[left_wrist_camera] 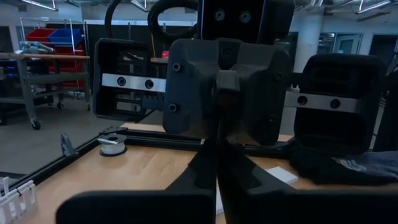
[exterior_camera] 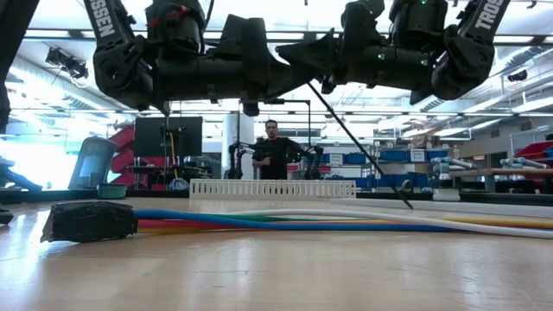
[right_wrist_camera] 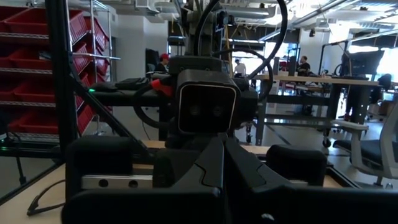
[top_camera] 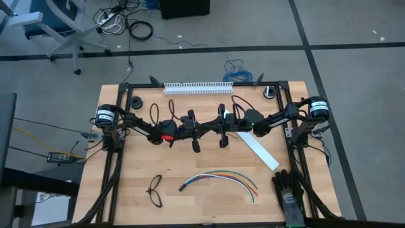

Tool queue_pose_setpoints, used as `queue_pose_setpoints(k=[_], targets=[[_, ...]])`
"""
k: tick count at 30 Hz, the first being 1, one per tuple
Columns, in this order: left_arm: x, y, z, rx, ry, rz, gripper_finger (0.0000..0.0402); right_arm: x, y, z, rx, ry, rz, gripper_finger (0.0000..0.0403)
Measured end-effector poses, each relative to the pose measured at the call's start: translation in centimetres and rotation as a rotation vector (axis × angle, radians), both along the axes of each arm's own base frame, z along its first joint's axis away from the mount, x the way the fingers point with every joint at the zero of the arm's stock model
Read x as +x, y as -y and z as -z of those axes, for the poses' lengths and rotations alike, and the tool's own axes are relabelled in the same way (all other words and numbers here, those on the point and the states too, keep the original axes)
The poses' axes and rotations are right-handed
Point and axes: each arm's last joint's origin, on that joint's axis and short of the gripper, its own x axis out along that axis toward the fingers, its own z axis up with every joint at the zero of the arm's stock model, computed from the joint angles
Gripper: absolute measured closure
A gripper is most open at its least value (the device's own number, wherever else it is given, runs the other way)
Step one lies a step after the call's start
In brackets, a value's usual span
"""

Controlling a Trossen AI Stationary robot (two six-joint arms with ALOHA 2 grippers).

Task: Ziptie cables
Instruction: Wrap the zip tie around the cable wires

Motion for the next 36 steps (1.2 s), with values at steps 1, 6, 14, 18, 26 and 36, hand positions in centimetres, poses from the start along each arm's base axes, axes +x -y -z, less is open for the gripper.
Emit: queue_pose_setpoints(k=[1,6,14,18,26,36], targets=[[0.0,0.0,0.0,-0.001,-0.001,0.001,0.0396,0.0,0.0,0.0,0.0,-0.001,0.0,0.0403],[-0.3,0.1,0.3,-0.006,-0.014,0.017,0.0398,0.0,0.0,0.0,0.007,-0.002,0.026,0.0399],[-0.4,0.1,1.0,-0.024,-0.061,0.038,0.04,0.0,0.3,0.0,0.059,-0.001,0.035,0.0361],[-0.4,0.1,1.2,-0.027,-0.082,0.048,0.04,0.0,0.3,0.0,0.076,-0.002,0.03,0.0344],[-0.4,0.0,1.9,-0.046,-0.146,0.198,0.0401,0.0,0.4,0.3,0.092,-0.047,-0.111,0.033],[-1.0,-3.3,2.9,-0.106,-0.266,0.429,0.0401,-0.5,3.3,1.0,0.208,-0.176,-0.232,0.0331]])
